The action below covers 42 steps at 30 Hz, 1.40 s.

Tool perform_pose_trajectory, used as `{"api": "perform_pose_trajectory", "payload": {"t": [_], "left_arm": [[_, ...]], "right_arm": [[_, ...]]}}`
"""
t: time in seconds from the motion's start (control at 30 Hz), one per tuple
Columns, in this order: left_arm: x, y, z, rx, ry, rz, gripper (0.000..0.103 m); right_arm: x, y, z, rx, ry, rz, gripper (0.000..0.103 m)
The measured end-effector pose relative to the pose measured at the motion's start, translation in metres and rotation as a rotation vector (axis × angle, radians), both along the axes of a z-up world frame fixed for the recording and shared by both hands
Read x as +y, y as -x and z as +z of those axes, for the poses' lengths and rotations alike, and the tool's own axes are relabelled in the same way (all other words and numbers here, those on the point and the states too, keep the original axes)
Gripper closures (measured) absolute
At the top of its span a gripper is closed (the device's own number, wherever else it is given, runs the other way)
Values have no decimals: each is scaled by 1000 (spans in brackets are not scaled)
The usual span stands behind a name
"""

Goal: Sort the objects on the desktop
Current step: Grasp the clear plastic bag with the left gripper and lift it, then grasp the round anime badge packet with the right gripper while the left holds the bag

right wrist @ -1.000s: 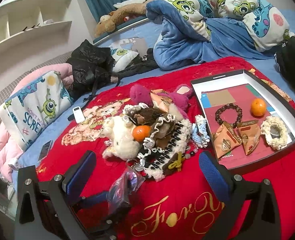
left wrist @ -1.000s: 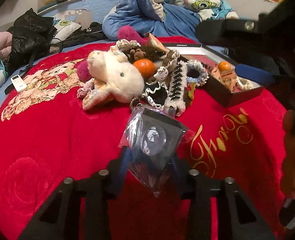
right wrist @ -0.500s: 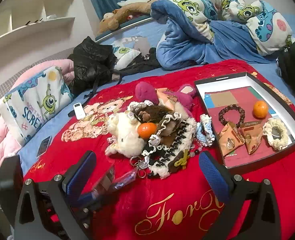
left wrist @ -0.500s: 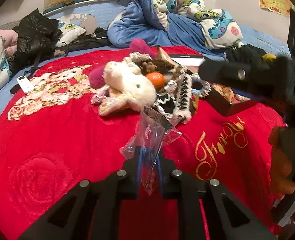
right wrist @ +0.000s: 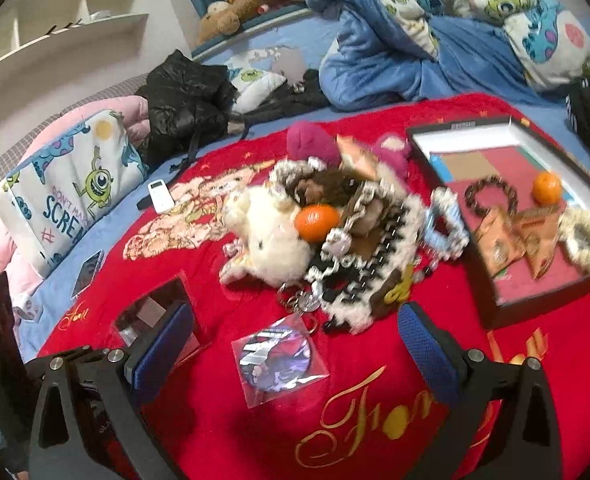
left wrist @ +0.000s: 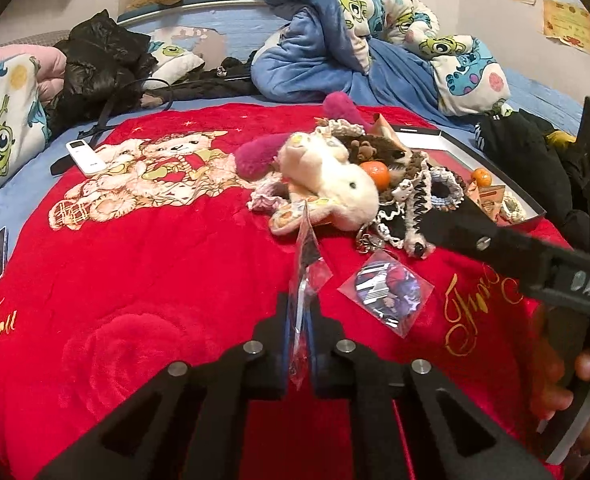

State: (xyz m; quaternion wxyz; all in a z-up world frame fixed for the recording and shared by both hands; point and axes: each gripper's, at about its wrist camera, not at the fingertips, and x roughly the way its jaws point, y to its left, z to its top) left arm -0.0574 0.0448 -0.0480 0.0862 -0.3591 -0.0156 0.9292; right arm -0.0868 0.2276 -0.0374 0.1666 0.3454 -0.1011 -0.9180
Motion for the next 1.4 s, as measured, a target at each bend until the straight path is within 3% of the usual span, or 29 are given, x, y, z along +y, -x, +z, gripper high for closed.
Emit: {"api": "perform_pose_trajectory", "payload": {"t": [0.7,0.93,1.07,1.4], "left_arm": [[-14,4,-8,-36,5,38,96],[-15,3,-8,-40,3,40,96],[-15,4,-9,-44,6,42,96],[-17,4,-8,-45,-2,46,96]], "right_arm": [[-53,10,-47,-104,-252,56,3],[-53,14,-50,-120,-302,17,18],[-56,12,-48,-102,-318,21,36],[-58,8,-43,-86,-335,17,44]]}}
